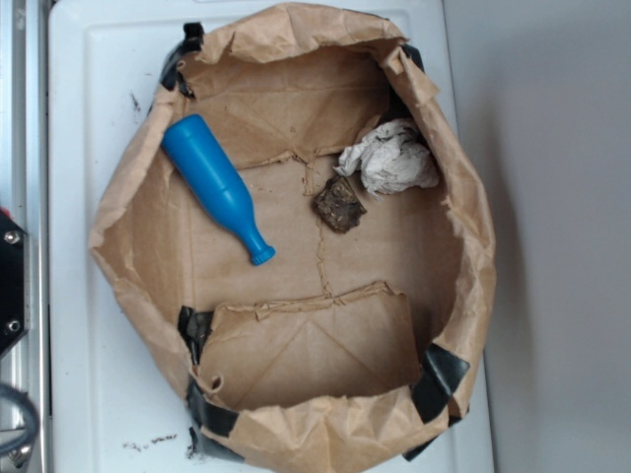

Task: Grab the blue bottle.

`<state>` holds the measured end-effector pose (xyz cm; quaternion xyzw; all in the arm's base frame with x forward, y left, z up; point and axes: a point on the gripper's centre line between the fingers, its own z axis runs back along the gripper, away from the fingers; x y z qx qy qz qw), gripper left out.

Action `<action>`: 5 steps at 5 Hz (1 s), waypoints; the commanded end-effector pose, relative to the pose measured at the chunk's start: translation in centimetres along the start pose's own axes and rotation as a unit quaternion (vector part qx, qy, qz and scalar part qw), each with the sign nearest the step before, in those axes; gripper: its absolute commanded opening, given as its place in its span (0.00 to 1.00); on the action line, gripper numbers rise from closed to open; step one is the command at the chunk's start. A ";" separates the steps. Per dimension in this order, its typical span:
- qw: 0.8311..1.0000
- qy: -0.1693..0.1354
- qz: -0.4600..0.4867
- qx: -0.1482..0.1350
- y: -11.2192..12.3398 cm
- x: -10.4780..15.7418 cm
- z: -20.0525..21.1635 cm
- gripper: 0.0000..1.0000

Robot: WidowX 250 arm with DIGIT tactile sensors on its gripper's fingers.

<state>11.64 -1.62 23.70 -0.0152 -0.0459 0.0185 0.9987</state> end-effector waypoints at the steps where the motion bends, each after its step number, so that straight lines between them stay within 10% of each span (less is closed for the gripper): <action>1: 1.000 0.000 0.000 0.000 0.0 0.0 0.0 1.00; 5: 0.980 -0.006 -0.200 -0.012 4.8 11.7 -5.9 1.00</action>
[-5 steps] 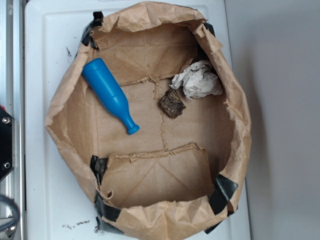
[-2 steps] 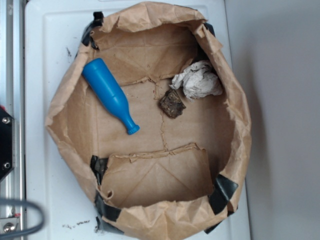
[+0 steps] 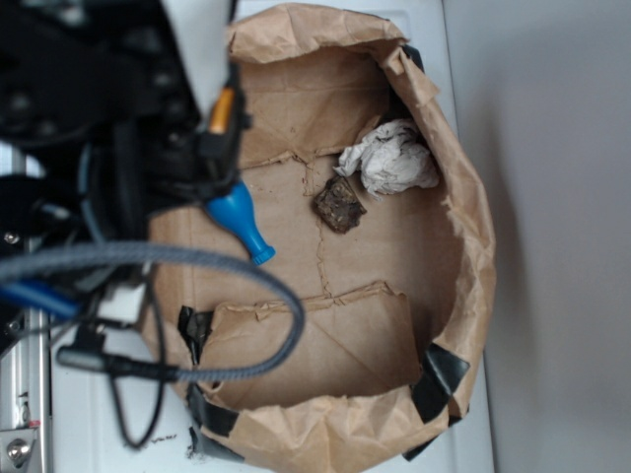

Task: Grab the blue bottle.

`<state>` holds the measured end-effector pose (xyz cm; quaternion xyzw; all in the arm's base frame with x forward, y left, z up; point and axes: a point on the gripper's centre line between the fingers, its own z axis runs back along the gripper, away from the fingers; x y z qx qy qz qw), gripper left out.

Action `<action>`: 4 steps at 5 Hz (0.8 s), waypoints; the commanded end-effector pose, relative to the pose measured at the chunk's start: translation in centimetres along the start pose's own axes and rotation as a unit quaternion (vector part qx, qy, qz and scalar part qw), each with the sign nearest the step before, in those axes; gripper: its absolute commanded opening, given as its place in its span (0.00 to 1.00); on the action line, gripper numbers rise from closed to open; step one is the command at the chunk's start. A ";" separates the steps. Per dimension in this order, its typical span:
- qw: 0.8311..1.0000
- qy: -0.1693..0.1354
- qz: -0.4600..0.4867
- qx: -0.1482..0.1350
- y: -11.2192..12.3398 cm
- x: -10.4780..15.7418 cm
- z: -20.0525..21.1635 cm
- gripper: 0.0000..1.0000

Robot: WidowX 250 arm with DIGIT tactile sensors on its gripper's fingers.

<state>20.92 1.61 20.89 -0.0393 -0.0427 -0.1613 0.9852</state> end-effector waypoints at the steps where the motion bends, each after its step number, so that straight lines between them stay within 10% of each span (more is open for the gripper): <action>1: 0.999 0.020 -0.038 0.033 4.8 2.8 -6.2 1.00; 4: 0.994 0.070 -0.062 0.053 5.8 1.2 -13.1 1.00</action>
